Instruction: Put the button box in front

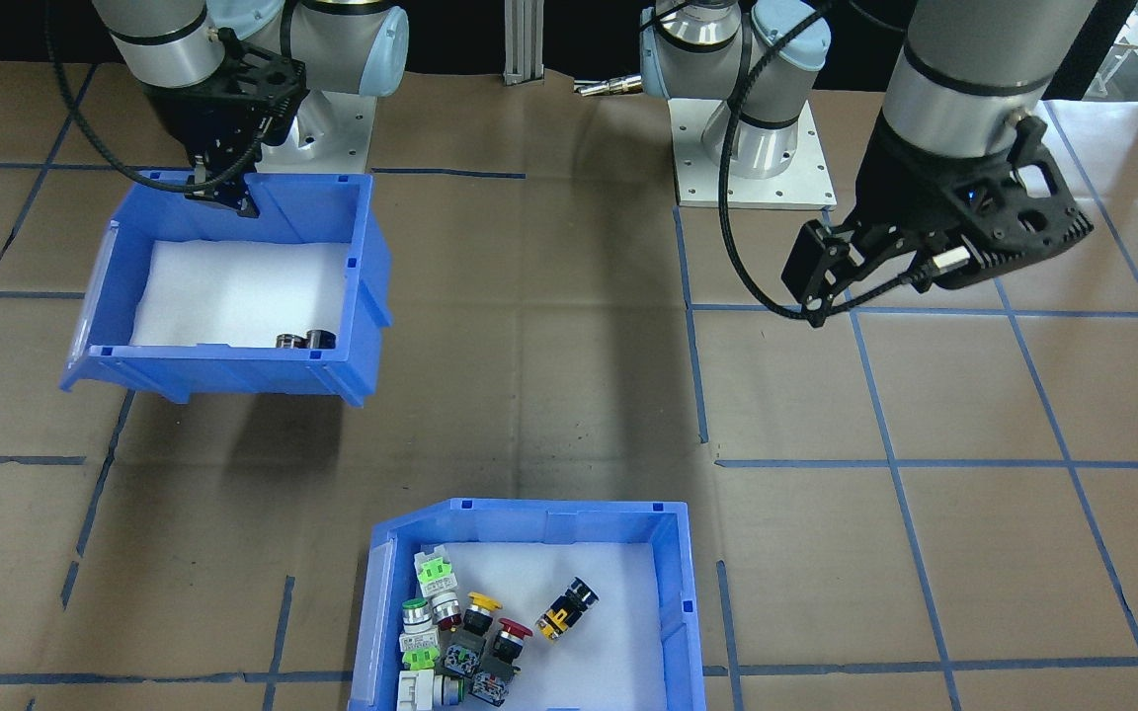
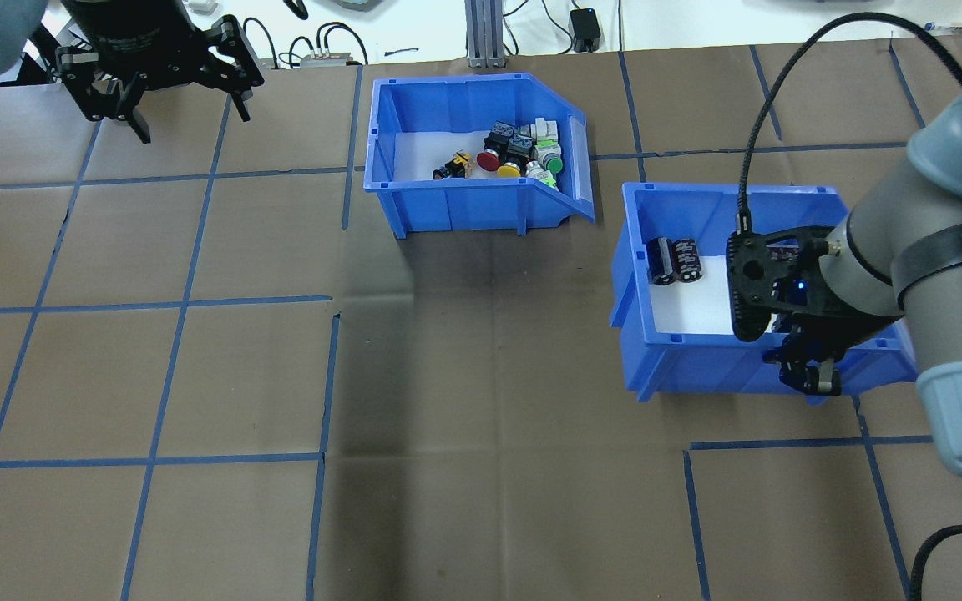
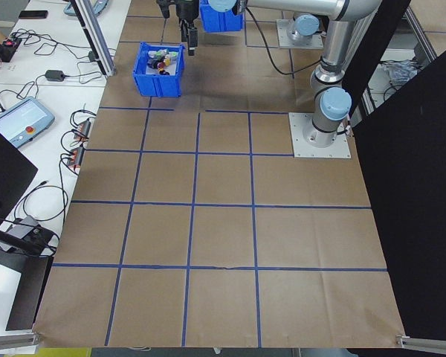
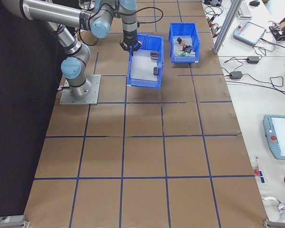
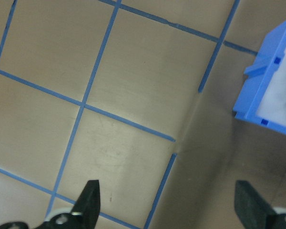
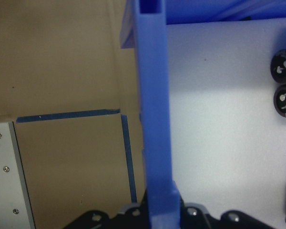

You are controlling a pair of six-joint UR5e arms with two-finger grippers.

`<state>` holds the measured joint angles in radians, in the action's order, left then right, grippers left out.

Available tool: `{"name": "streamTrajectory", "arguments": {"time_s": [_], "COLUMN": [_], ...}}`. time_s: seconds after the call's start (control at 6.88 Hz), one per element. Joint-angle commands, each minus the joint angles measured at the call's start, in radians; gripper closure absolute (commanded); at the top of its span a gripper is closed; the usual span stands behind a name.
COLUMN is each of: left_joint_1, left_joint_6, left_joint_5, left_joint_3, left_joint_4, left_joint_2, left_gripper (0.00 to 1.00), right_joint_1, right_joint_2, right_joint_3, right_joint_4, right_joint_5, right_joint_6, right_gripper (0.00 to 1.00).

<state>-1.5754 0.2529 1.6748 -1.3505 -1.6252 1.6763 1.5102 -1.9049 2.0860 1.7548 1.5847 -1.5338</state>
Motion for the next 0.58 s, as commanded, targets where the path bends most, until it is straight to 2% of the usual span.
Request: {"name": "streamTrajectory", "arguments": {"time_s": [0.0,0.15,0.29,0.44], "left_joint_1": [0.001,0.001,0.000,0.001], "left_joint_6": [-0.269,-0.376,-0.370,-0.374], "left_joint_5": [-0.134,-0.135,-0.118,-0.065], "left_joint_3": [-0.015,-0.028,-0.042,-0.047], "left_joint_4": [-0.061,-0.055,-0.053,-0.058], "left_joint_2": [-0.070,-0.092,-0.102,-0.102], "left_gripper": [0.00,0.00,0.00,0.00], "right_joint_1": [0.125,0.175,0.218,0.273], "right_joint_2": [0.003,0.004,0.015,0.044], "right_joint_3": [0.052,0.060,0.060,0.060], "right_joint_4": [0.066,0.069,0.072,0.106], "right_joint_5": [0.004,0.004,0.004,0.006], "right_joint_6": [0.127,0.182,0.232,0.289], "right_gripper": [0.99,0.99,0.99,0.99]}}
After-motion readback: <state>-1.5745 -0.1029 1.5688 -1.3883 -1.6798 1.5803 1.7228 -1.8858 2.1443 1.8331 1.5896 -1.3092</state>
